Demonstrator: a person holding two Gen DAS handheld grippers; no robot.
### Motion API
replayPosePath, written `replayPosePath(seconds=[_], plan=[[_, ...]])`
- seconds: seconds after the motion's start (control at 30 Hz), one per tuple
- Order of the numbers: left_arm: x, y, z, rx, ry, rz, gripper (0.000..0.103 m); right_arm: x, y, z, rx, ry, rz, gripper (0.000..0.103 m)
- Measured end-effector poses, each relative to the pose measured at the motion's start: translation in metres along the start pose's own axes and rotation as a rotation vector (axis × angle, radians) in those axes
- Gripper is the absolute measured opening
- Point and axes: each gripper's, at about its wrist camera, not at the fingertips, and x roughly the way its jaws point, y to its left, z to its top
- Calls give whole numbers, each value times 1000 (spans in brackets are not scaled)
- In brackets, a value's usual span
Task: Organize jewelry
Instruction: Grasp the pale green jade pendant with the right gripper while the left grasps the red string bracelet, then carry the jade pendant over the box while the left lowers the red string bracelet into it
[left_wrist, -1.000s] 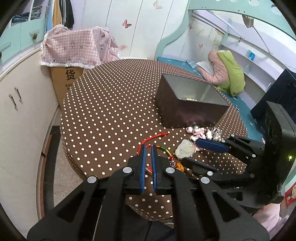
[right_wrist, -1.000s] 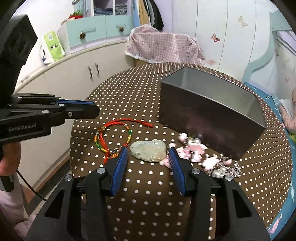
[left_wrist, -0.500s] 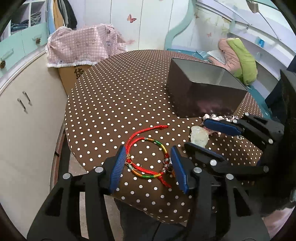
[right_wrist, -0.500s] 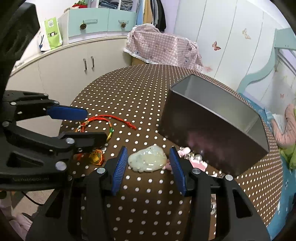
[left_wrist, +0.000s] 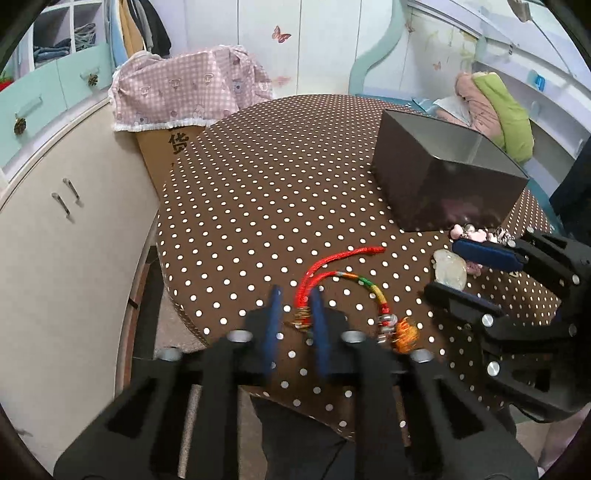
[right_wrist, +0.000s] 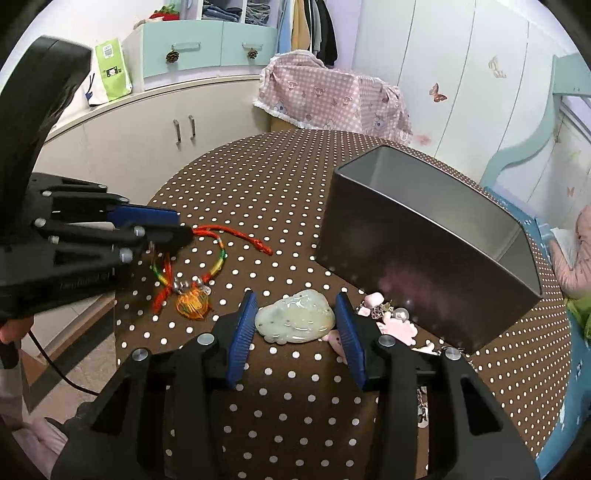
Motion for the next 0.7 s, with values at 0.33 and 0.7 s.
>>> replayPosePath(seconds=[0.33, 0.7], plan=[[-6, 9, 9, -49, -19, -91, 7, -14, -11, 4, 58, -31, 4, 41], [-44, -9, 45, -24, -137, -188, 7, -50, -37, 15, 119, -112, -39, 41]])
